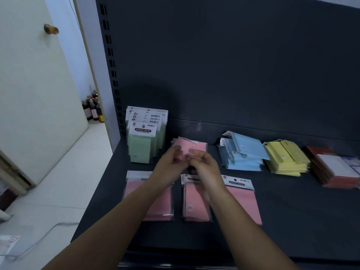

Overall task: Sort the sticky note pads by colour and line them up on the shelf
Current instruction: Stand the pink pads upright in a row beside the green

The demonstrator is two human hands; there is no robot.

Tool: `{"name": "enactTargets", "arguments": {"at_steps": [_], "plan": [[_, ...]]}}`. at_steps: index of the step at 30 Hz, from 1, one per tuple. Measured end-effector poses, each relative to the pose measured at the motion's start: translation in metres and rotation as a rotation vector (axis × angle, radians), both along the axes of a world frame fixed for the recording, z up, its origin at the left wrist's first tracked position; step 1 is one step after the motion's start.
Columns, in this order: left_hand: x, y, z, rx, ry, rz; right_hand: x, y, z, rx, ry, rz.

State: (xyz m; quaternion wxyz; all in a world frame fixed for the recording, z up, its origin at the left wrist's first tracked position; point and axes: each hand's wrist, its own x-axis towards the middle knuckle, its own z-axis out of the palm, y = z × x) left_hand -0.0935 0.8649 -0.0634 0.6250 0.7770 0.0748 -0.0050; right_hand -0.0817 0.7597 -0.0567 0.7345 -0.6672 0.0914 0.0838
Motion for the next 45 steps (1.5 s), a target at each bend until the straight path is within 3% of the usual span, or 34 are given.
{"name": "enactTargets", "arguments": {"at_steps": [3,8,13,18,23,27,31,35,45], "plan": [[0.002,0.002,-0.001,0.03,-0.004,0.134,0.0,0.005,0.0,-0.002,0.012,-0.032],[0.005,0.005,-0.001,0.021,0.086,0.146,0.005,0.004,0.004,0.033,0.09,0.007],[0.001,0.008,0.0,0.049,-0.059,0.306,0.003,0.001,-0.002,0.056,0.097,-0.008],[-0.014,0.019,0.006,-0.174,-0.063,0.293,-0.002,0.0,-0.001,0.16,0.008,0.003],[-0.028,0.029,0.011,-0.372,-0.022,0.242,-0.009,0.0,-0.003,0.101,-0.082,0.146],[-0.034,0.024,0.011,-0.413,-0.035,0.232,-0.018,-0.001,-0.006,0.05,-0.143,0.232],[-0.041,0.014,0.01,-0.287,-0.026,0.093,-0.029,-0.016,-0.008,-0.117,-0.251,0.185],[-0.046,0.003,0.001,-0.036,0.026,-0.064,-0.042,-0.038,-0.015,-0.331,-0.303,0.157],[-0.048,-0.006,-0.012,0.38,-0.09,-0.208,-0.053,-0.052,-0.019,-0.842,-0.397,0.235]]}}
